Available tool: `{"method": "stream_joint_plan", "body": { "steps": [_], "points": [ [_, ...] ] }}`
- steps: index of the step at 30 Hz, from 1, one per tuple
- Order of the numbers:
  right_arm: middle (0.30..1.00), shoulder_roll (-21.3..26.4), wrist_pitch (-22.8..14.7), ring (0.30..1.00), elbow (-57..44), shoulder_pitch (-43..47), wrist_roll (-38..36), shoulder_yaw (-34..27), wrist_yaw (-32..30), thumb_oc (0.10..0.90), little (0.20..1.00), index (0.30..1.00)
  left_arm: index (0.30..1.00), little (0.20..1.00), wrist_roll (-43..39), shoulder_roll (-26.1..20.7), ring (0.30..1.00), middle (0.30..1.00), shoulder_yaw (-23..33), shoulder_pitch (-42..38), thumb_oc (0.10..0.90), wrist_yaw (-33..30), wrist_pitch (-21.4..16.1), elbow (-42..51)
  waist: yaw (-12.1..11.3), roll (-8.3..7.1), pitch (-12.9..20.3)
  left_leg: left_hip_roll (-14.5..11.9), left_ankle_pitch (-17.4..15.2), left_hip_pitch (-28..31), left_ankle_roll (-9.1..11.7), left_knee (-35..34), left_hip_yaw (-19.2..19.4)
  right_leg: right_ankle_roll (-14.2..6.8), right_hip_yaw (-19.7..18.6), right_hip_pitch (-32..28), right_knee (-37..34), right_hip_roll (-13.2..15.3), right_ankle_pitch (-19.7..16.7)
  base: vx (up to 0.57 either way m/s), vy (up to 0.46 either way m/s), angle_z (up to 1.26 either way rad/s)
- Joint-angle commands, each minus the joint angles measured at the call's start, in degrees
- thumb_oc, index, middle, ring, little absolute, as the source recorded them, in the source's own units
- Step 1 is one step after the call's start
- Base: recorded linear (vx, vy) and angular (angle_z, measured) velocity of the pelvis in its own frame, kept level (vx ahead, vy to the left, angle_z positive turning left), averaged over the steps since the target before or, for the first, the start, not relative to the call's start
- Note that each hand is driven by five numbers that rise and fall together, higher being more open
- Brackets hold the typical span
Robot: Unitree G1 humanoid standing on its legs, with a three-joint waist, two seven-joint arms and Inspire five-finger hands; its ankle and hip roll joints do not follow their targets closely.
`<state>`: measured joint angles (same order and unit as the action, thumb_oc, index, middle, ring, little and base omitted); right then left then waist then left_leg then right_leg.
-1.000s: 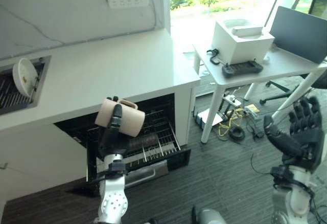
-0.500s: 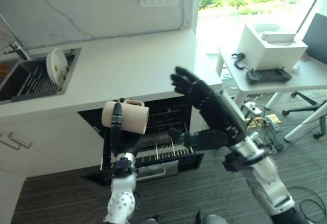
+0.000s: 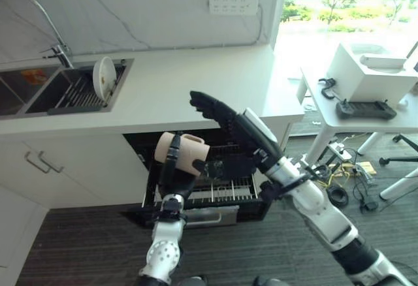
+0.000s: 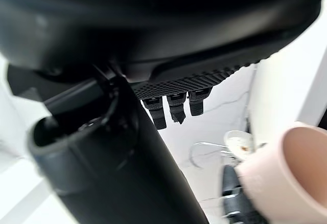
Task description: Place the dishes in the dishwasher.
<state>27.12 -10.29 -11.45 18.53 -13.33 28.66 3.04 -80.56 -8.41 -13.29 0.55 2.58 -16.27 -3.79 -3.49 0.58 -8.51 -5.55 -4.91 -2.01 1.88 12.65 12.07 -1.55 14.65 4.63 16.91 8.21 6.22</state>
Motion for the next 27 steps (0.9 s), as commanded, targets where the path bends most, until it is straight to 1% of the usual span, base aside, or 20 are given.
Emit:
{"method": "stream_joint_plan", "body": {
  "steps": [1,4,5,6,7,9,13,17,18,21,27],
  "points": [
    [0.900,-3.4,-2.2,0.900,-1.5,6.0,3.4,-1.9,-2.4,0.800,0.900,0.900,0.300,0.300,6.8,-1.7,0.300,0.300,-2.5,-8.6,0.400,1.2,-1.2,4.8,-0.7,-0.92,3.3,1.1,-6.5,-1.2,-0.1,4.5,-1.8,-3.8,2.9,-3.4,0.3,2.2,4.3,0.00,0.000,0.00],
    [0.900,-3.4,0.2,0.900,0.5,8.3,4.4,-0.8,-3.6,0.800,0.900,0.900,0.300,0.300,9.0,-1.8,0.300,0.300,-3.6,-10.0,0.400,0.7,-1.7,3.9,-0.9,-1.16,3.4,1.3,-6.5,-1.1,-0.2,4.5,-2.0,-3.8,2.9,-3.5,0.3,2.1,4.3,0.00,0.000,0.00],
    [0.900,-3.6,3.3,0.900,2.4,10.0,4.3,-0.1,-5.1,0.800,0.900,0.900,0.300,0.300,10.1,-1.8,0.300,0.300,-4.2,-11.0,0.400,0.2,-2.0,3.5,-1.0,-1.28,3.4,1.4,-6.5,-1.0,-0.3,4.5,-2.1,-3.8,2.9,-3.6,0.3,2.1,4.2,0.00,0.000,0.00],
    [0.900,-3.7,3.7,0.900,2.8,10.2,4.2,0.0,-5.5,0.800,0.900,0.900,0.300,0.300,10.3,-1.8,0.300,0.300,-4.3,-11.2,0.400,0.1,-2.1,3.3,-1.0,-1.29,3.4,1.4,-6.5,-1.0,-0.3,4.5,-2.0,-3.8,2.8,-3.6,0.3,2.1,4.2,0.02,-0.008,0.07],
    [0.900,-3.8,4.9,0.900,3.5,10.5,4.0,0.1,-6.1,0.800,0.900,0.900,0.300,0.300,10.7,-1.8,0.300,0.300,-4.6,-11.6,0.400,-0.1,-2.1,3.1,-0.9,-1.34,3.4,1.4,-6.6,-1.0,-0.3,4.5,-2.0,-3.8,2.8,-3.6,0.3,2.1,4.2,0.01,-0.003,0.11],
    [0.900,-4.0,6.6,0.900,4.2,10.8,3.8,0.2,-6.3,0.800,0.900,0.900,0.300,0.300,11.3,-1.6,0.300,0.300,-4.8,-12.2,0.400,-0.4,-2.1,2.7,-0.8,-1.41,3.4,1.3,-6.6,-0.9,-0.3,4.5,-1.9,-3.9,2.8,-3.6,0.3,2.2,4.1,0.01,-0.003,0.13],
    [0.900,-4.9,11.0,0.900,6.2,11.1,2.9,1.6,-4.5,0.800,0.900,0.900,0.300,0.300,14.5,-1.3,0.300,0.300,-5.6,-14.2,0.400,-1.9,-2.4,2.1,-0.5,-1.53,3.0,1.5,-6.7,-0.5,-0.5,4.5,-1.6,-3.9,2.6,-3.9,0.3,2.1,4.1,0.00,-0.001,0.01],
    [0.900,-5.8,11.9,0.900,7.6,11.7,2.6,2.6,-4.5,0.800,0.900,0.900,0.300,0.300,14.3,-1.0,0.300,0.300,-6.1,-14.6,0.400,-1.9,-2.3,1.4,-0.6,-1.61,2.9,1.6,-6.7,-0.4,-0.6,4.5,-1.7,-3.8,2.4,-4.0,0.3,2.1,4.1,0.00,0.000,0.00],
    [0.900,-6.6,12.1,0.900,8.8,12.6,3.9,3.3,-4.7,0.800,0.900,0.900,0.300,0.300,13.9,-0.7,0.300,0.300,-6.4,-15.0,0.400,-2.1,-2.3,0.7,-0.8,-1.67,3.0,1.8,-6.8,-0.3,-0.7,4.5,-1.9,-3.8,2.3,-4.1,0.3,2.0,4.1,0.03,0.012,0.01],
    [0.900,-7.5,12.9,0.900,10.0,13.9,4.6,4.1,-4.7,0.800,0.900,0.900,0.300,0.300,14.3,-0.2,0.300,0.300,-6.9,-15.5,0.400,-2.6,-2.4,0.3,-1.0,-1.76,3.0,2.1,-6.9,-0.2,-0.8,4.5,-2.2,-3.8,2.1,-4.2,0.3,1.9,4.2,0.02,0.012,0.00],
    [0.900,-8.4,14.0,0.900,11.7,15.7,7.2,5.9,-3.7,0.800,0.900,0.900,0.300,0.300,15.9,0.6,0.300,0.300,-8.2,-16.7,0.400,-6.1,-3.4,-0.2,-1.4,-2.12,2.7,2.4,-7.1,-0.1,-1.1,4.5,-2.6,-3.7,2.0,-4.4,0.3,1.6,4.4,0.00,0.000,0.00]
  ]
}}
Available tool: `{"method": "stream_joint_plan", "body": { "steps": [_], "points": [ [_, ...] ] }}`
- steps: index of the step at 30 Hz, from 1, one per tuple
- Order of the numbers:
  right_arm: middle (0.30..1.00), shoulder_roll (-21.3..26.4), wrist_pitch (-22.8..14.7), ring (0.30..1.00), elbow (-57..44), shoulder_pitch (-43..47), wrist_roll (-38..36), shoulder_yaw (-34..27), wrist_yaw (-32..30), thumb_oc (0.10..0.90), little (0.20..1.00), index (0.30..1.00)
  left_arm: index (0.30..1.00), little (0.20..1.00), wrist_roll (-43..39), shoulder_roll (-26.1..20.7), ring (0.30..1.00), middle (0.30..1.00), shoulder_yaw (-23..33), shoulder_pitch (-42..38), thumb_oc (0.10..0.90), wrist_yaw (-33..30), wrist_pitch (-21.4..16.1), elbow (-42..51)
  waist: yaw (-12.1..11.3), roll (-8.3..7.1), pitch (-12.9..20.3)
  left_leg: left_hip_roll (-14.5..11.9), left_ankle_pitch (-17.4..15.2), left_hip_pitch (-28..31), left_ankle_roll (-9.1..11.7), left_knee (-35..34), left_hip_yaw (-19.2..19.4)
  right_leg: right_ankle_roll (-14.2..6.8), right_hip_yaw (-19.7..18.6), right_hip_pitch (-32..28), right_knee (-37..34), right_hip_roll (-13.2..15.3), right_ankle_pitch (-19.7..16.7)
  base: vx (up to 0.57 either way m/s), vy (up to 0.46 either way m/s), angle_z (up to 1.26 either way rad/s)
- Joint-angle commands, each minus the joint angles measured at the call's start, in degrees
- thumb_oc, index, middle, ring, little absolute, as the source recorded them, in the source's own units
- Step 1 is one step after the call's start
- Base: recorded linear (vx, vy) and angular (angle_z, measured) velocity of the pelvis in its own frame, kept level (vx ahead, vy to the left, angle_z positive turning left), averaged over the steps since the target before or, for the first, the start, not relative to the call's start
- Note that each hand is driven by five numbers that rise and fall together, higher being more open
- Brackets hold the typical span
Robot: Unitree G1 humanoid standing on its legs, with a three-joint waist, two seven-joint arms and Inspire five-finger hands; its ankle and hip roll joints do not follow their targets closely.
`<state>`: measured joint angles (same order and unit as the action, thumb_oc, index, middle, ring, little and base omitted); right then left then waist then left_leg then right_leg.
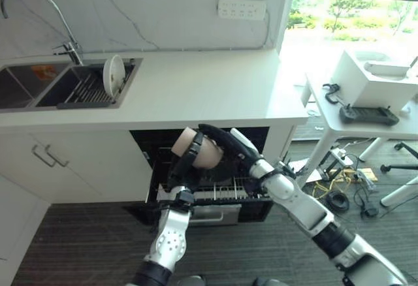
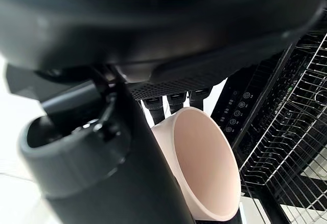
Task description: Place the dishes in the dishwasher.
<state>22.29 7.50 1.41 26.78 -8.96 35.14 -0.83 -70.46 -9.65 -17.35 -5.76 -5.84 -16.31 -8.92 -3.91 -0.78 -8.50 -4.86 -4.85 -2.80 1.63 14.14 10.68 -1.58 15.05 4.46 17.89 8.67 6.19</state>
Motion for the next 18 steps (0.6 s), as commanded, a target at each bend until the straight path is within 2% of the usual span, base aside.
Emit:
{"method": "stream_joint_plan", "body": {
  "steps": [1,6,11,16,18],
  "points": [
    [0.900,-3.7,-3.8,0.900,-1.0,7.6,3.2,-0.3,0.1,0.800,0.900,0.900,0.300,0.300,6.2,2.0,0.300,0.300,-4.2,-10.5,0.400,1.9,-3.7,4.8,-1.1,-0.82,2.6,1.7,-7.2,0.7,-0.9,3.1,-1.2,-3.6,1.5,-4.2,-0.7,1.1,4.5,0.00,0.000,0.00],
    [0.900,-4.6,-3.6,0.900,0.9,9.8,8.2,1.3,-0.3,0.800,0.900,0.900,0.300,0.300,8.9,2.6,0.300,0.300,-4.6,-11.7,0.400,-2.7,-5.5,3.8,-1.5,-1.04,2.4,2.0,-7.3,0.9,-1.0,3.1,-1.6,-3.6,1.6,-4.5,-0.7,1.0,4.5,0.00,0.000,0.00],
    [0.900,-5.2,-1.2,0.900,3.2,12.3,9.3,3.0,1.7,0.800,0.900,0.900,0.300,0.300,17.4,3.0,0.300,0.300,-5.7,-14.6,0.400,-6.3,-6.8,3.3,-1.7,-1.47,2.4,2.3,-7.4,0.9,-1.1,3.1,-2.0,-3.6,1.6,-4.7,-0.7,0.8,4.6,0.02,-0.020,0.11],
    [0.900,-6.4,-1.7,0.900,6.0,14.9,13.4,4.8,-0.7,0.800,0.900,0.900,0.300,0.300,27.9,2.7,0.300,0.300,-7.0,-17.8,0.400,-12.9,-7.4,2.4,-2.1,-1.87,2.0,2.5,-7.5,0.8,-1.2,3.1,-2.5,-3.6,1.3,-4.7,-0.7,0.5,4.7,0.01,-0.033,0.03],
    [0.900,-6.5,-1.9,0.900,6.2,15.1,13.4,5.0,-1.3,0.800,0.900,0.900,0.300,0.300,28.3,2.5,0.300,0.300,-7.2,-18.0,0.400,-13.3,-7.6,2.3,-2.1,-1.89,2.0,2.5,-7.5,0.8,-1.2,3.1,-2.6,-3.6,1.3,-4.7,-0.7,0.4,4.7,0.00,0.000,0.00]
  ]
}}
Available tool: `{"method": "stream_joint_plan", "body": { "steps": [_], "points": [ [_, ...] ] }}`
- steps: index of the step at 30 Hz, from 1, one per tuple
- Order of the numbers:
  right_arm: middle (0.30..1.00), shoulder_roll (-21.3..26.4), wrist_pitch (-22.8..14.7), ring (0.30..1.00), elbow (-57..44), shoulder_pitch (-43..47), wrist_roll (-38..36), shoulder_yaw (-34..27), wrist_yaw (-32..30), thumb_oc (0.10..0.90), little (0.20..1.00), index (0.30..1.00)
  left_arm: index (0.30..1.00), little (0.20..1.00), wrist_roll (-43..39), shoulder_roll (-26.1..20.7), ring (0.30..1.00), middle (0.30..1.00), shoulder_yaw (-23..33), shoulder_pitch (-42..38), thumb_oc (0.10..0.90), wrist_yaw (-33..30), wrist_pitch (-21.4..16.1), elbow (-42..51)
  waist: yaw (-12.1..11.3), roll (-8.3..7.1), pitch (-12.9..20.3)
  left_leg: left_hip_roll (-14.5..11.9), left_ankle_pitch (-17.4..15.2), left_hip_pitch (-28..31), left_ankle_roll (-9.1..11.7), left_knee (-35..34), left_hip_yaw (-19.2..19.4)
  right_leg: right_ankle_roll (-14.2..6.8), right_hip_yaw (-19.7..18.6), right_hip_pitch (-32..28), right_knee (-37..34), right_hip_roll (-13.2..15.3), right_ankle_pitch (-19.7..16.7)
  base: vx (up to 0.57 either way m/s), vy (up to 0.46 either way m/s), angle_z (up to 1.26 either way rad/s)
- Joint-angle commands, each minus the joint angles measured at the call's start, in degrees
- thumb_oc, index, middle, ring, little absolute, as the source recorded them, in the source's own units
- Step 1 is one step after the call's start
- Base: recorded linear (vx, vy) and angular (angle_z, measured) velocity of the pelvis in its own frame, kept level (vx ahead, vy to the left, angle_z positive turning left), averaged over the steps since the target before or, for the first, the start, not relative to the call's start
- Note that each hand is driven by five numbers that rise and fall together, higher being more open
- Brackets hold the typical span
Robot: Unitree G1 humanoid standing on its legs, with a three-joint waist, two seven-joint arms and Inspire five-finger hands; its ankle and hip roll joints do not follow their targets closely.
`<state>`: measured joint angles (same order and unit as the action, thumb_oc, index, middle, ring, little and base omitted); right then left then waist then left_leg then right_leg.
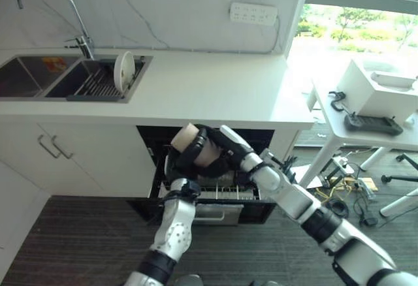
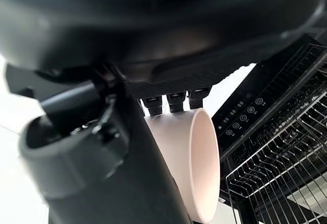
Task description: Place the dishes in the dishwasher.
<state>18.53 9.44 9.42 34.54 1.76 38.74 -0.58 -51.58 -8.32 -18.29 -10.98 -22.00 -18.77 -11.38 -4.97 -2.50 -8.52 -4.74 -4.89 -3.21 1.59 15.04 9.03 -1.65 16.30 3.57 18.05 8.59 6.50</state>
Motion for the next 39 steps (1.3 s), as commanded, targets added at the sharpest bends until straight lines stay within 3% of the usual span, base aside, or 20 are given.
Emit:
{"method": "stream_joint_plan", "body": {
  "steps": [1,4,5,6,7,16,23,24,25,26,30,39],
  "points": [
    [0.900,-2.8,-3.9,0.900,-1.6,7.3,2.8,1.5,-1.9,0.800,0.900,0.900,0.300,0.300,10.1,1.1,0.300,0.300,-6.4,-12.9,0.400,2.6,-5.1,4.9,-1.0,-0.17,2.0,2.4,-7.5,1.2,-1.2,2.1,-0.9,-3.5,0.0,-3.8,-0.9,0.5,4.4,0.00,0.000,0.00],
    [0.900,-3.0,-4.1,0.900,-1.2,7.3,3.2,1.4,-2.6,0.800,0.900,0.900,0.300,0.300,11.5,0.9,0.300,0.300,-6.6,-13.3,0.400,2.4,-5.3,5.3,-1.0,-0.16,1.8,2.4,-7.5,1.1,-1.2,2.1,-1.0,-3.5,-0.1,-3.7,-0.9,0.4,4.4,0.00,0.000,0.00],
    [0.587,-3.0,-4.2,0.587,-1.1,7.3,3.0,1.5,-3.0,0.591,0.587,0.587,0.300,0.300,12.1,0.9,0.300,0.300,-6.8,-13.4,0.400,2.2,-5.5,5.4,-1.0,-0.15,1.8,2.4,-7.5,1.1,-1.2,2.1,-1.0,-3.5,-0.1,-3.7,-0.9,0.4,4.4,0.00,0.000,0.00],
    [0.382,-3.0,-4.8,0.382,-1.0,7.4,3.2,1.6,-3.7,0.455,0.382,0.382,0.300,0.300,12.2,0.8,0.300,0.300,-7.0,-13.5,0.400,2.0,-5.6,5.5,-1.0,-0.13,1.7,2.4,-7.5,1.1,-1.2,2.1,-1.0,-3.4,-0.1,-3.7,-0.9,0.4,4.4,0.00,0.000,0.00],
    [0.300,-3.0,-5.2,0.300,-1.0,7.3,3.7,1.7,-4.4,0.400,0.300,0.300,0.300,0.300,12.6,0.7,0.300,0.300,-7.2,-13.6,0.400,1.7,-5.8,5.5,-1.0,-0.11,1.7,2.4,-7.5,1.1,-1.2,2.1,-1.0,-3.5,-0.1,-3.7,-0.9,0.4,4.4,0.00,0.000,0.00],
    [0.300,-4.5,-6.7,0.300,-1.1,7.7,0.2,0.4,-9.2,0.400,0.300,0.300,0.300,0.300,22.1,-0.7,0.300,0.300,-11.0,-15.3,0.400,5.1,-6.5,7.9,-1.3,0.16,1.3,2.6,-7.7,1.3,-1.4,2.1,-1.2,-3.3,0.0,-4.1,-0.9,0.5,4.4,0.00,-0.002,0.04],
    [0.300,-4.8,-8.1,0.300,-2.0,8.4,-3.2,-0.7,-12.4,0.400,0.300,0.300,0.300,0.300,22.1,-0.9,0.300,0.300,-13.3,-16.1,0.400,4.4,-4.6,8.5,-0.9,0.32,1.2,2.7,-7.9,1.5,-1.6,2.1,-1.1,-3.3,-0.5,-3.9,-0.9,0.6,4.3,0.00,-0.001,0.01],
    [0.300,-4.8,-8.2,0.300,-2.2,8.5,-3.7,-0.9,-12.8,0.400,0.300,0.300,0.420,0.420,22.0,-0.9,0.420,0.420,-13.5,-16.1,0.480,5.0,-4.4,8.4,-0.9,0.36,1.2,2.7,-7.9,1.5,-1.7,2.1,-1.1,-3.3,-0.5,-3.9,-0.9,0.6,4.3,0.00,0.000,0.00],
    [0.300,-4.9,-8.8,0.300,-2.9,8.4,-5.0,-1.7,-14.9,0.400,0.300,0.300,0.900,0.900,21.9,-1.0,0.900,0.900,-14.2,-15.9,0.800,6.7,-4.0,8.1,-0.9,0.56,1.2,2.8,-7.9,1.6,-1.7,2.1,-1.1,-3.3,-0.5,-4.0,-0.9,0.6,4.3,0.00,0.000,0.00],
    [0.300,-4.7,-9.2,0.300,-3.9,8.5,-6.6,-3.0,-18.4,0.400,0.300,0.300,0.900,0.900,21.8,-1.3,0.900,0.900,-14.7,-15.9,0.800,9.7,-3.6,7.9,-0.6,0.76,1.2,2.7,-7.9,1.6,-1.7,2.1,-1.0,-3.3,-0.5,-4.0,-0.9,0.6,4.3,-0.01,0.015,0.04],
    [0.300,-3.8,-10.3,0.300,-6.0,8.4,-9.1,-6.5,-24.0,0.400,0.300,0.300,0.900,0.900,24.3,-2.1,0.900,0.900,-16.1,-16.0,0.800,11.2,-1.9,9.2,-0.1,1.37,1.2,2.6,-8.0,1.6,-1.6,2.1,-0.9,-3.4,-0.5,-3.9,-0.9,0.7,4.2,-0.01,0.026,0.03],
    [0.300,0.9,-17.3,0.300,-14.5,3.4,-10.1,-17.7,-34.3,0.400,0.300,0.300,0.900,0.900,26.9,-4.5,0.900,0.900,-15.5,-13.6,0.800,10.1,1.0,10.6,2.6,2.70,0.8,2.1,-8.5,2.0,-2.0,2.1,1.0,-3.4,-1.5,-3.5,-0.9,0.4,4.3,-0.02,0.044,-0.02]
  ]
}}
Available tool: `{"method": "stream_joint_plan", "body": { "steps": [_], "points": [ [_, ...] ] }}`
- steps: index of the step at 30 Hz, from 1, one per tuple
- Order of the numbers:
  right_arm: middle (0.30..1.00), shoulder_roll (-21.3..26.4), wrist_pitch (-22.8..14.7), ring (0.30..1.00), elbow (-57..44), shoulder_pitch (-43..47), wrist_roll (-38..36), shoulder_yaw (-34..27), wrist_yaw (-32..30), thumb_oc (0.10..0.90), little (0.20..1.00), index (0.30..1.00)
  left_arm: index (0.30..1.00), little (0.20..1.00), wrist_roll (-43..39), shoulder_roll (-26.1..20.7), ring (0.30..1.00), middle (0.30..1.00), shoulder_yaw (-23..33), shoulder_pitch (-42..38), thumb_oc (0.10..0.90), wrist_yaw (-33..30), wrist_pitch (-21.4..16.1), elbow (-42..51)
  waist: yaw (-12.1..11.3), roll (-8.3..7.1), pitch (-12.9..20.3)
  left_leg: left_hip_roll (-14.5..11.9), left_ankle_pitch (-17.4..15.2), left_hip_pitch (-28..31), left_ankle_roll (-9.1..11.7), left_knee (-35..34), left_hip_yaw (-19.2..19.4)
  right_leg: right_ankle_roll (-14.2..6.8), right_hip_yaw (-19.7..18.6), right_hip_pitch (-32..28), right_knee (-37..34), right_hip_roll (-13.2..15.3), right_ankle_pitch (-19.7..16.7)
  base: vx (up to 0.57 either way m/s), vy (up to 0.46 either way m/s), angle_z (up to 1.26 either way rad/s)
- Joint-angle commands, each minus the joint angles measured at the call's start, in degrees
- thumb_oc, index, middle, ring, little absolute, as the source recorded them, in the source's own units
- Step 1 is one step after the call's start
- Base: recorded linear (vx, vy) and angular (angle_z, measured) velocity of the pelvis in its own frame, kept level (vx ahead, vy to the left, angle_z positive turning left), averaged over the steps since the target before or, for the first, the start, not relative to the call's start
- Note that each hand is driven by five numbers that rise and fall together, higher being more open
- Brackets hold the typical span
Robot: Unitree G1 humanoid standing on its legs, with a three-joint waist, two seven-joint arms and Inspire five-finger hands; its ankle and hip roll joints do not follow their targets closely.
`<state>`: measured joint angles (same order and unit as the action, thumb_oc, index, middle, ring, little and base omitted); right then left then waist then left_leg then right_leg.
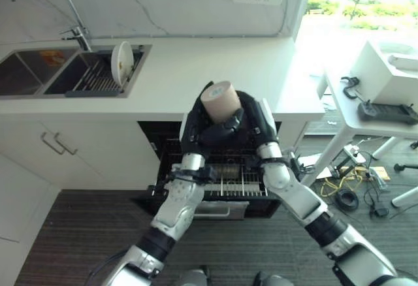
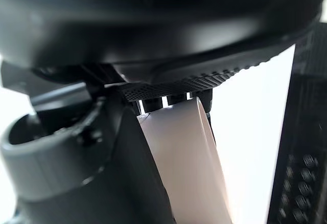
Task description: Place the dishes in the dishwasher.
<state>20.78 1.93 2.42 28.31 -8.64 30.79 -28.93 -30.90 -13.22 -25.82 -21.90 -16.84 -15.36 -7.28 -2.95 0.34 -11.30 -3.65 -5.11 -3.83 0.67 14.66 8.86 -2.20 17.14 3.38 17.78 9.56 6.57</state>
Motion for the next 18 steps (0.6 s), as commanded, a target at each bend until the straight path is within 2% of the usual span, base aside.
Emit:
{"method": "stream_joint_plan", "body": {
  "steps": [1,3,6,13,18],
  "points": [
    [0.300,0.0,-9.8,0.300,-8.5,8.3,0.0,-11.0,-6.0,0.400,0.300,0.300,0.900,0.900,6.1,-0.3,0.900,0.900,-7.2,-1.7,0.800,4.5,-2.9,6.5,0.9,-0.02,3.5,0.9,-8.3,2.7,-1.1,2.5,1.5,-2.9,-2.6,-3.2,-0.6,-0.6,4.3,-0.01,0.035,-0.08],
    [0.300,0.6,-10.0,0.300,-8.9,6.7,0.0,-11.9,-6.1,0.400,0.300,0.300,0.900,0.900,5.8,-0.8,0.900,0.900,-6.4,-0.7,0.800,4.6,-3.5,6.4,1.1,0.07,3.5,0.9,-8.3,2.7,-1.1,2.5,1.8,-2.8,-2.8,-3.1,-0.6,-0.8,4.3,-0.01,0.019,-0.18],
    [0.300,2.0,-12.5,0.300,-7.7,1.7,-0.5,-13.5,-5.3,0.400,0.300,0.300,0.900,0.900,7.2,-2.3,0.900,0.900,-3.6,3.3,0.800,5.5,-5.8,6.9,1.2,0.22,3.6,0.5,-8.1,2.5,-1.0,2.5,2.2,-2.7,-2.9,-2.8,-0.6,-0.9,4.2,0.00,0.005,-0.06],
    [0.300,4.3,-15.5,0.300,-9.0,-4.4,0.3,-15.8,-5.2,0.400,0.300,0.300,0.900,0.900,9.4,-5.6,0.900,0.900,2.3,8.4,0.800,1.2,-10.0,8.9,0.9,0.29,4.0,0.1,-7.8,2.1,-0.8,2.5,2.6,-2.7,-2.6,-2.4,-0.6,-1.0,4.3,0.00,0.016,-0.08],
    [0.300,6.0,-17.8,0.300,-10.9,-9.5,0.8,-20.0,-6.9,0.400,0.300,0.300,0.900,0.900,10.0,-8.0,0.900,0.900,9.5,14.3,0.800,-0.7,-13.1,10.8,0.2,0.10,4.0,-0.1,-7.7,1.9,-0.8,2.5,2.4,-2.7,-2.2,-2.5,-0.6,-0.8,4.4,0.00,0.003,-0.01]
  ]
}}
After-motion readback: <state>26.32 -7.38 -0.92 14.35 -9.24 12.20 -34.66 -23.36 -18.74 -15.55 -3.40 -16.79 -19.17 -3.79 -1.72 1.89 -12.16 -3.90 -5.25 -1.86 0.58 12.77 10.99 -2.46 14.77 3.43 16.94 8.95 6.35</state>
